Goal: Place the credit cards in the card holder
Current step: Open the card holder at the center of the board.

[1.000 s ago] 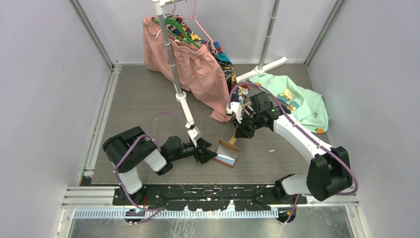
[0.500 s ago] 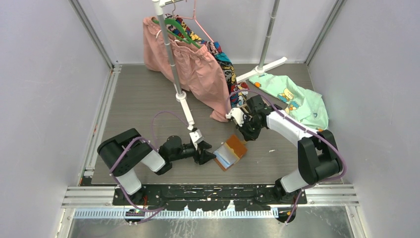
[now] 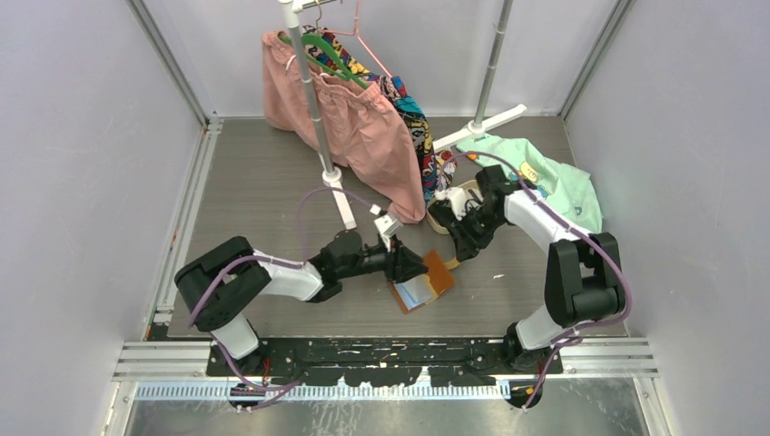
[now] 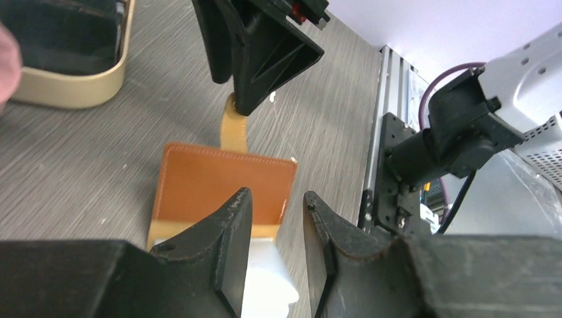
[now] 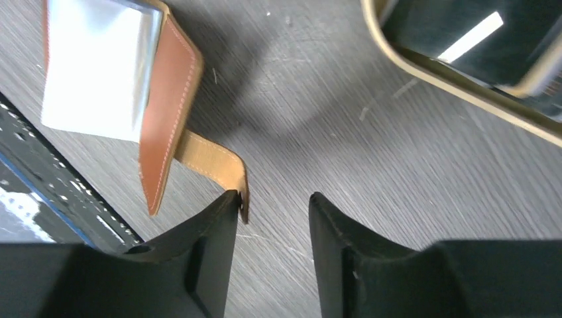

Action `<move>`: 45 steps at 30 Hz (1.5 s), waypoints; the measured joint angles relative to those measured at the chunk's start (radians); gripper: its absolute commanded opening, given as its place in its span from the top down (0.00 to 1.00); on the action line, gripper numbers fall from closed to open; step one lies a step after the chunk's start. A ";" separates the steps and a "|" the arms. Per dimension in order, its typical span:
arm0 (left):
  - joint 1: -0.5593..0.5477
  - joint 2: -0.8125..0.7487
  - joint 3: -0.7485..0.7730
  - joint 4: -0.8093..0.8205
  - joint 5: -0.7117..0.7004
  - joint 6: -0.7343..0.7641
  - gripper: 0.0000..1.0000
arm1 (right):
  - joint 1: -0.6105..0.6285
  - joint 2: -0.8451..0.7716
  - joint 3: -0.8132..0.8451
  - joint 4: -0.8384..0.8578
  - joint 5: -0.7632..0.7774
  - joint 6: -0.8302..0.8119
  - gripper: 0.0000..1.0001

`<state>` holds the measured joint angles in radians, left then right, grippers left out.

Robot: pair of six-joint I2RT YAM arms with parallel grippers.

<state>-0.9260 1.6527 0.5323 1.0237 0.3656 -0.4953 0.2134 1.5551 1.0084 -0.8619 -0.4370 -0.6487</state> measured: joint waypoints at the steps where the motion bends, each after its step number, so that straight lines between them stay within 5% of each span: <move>1: -0.009 0.002 0.040 -0.046 -0.006 -0.003 0.66 | -0.021 -0.009 0.008 -0.005 -0.016 0.005 0.46; 10: -0.057 0.184 0.233 -0.257 -0.055 -0.034 0.70 | -0.102 -0.198 0.050 -0.064 -0.221 0.026 0.49; 19: -0.061 0.288 0.318 -0.360 -0.108 -0.057 0.70 | -0.090 -0.228 -0.021 -0.106 -0.497 -0.113 0.76; 26: -0.061 0.229 0.261 -0.364 -0.157 -0.067 0.66 | -0.049 -0.184 -0.143 0.031 -0.337 -0.107 0.85; 35: -0.053 -0.104 0.055 -0.359 -0.201 -0.054 0.57 | 0.101 -0.020 -0.132 0.139 -0.071 -0.038 0.86; 39: -0.028 -0.193 -0.034 -0.358 -0.200 -0.089 0.56 | 0.105 -0.007 -0.117 0.143 -0.019 -0.022 0.81; 45: -0.001 -0.181 -0.117 -0.313 -0.182 -0.219 0.55 | 0.126 -0.126 -0.161 0.123 -0.152 -0.184 0.30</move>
<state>-0.9268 1.4719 0.4149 0.7109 0.1837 -0.7143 0.3389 1.4296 0.8478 -0.7387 -0.5888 -0.8330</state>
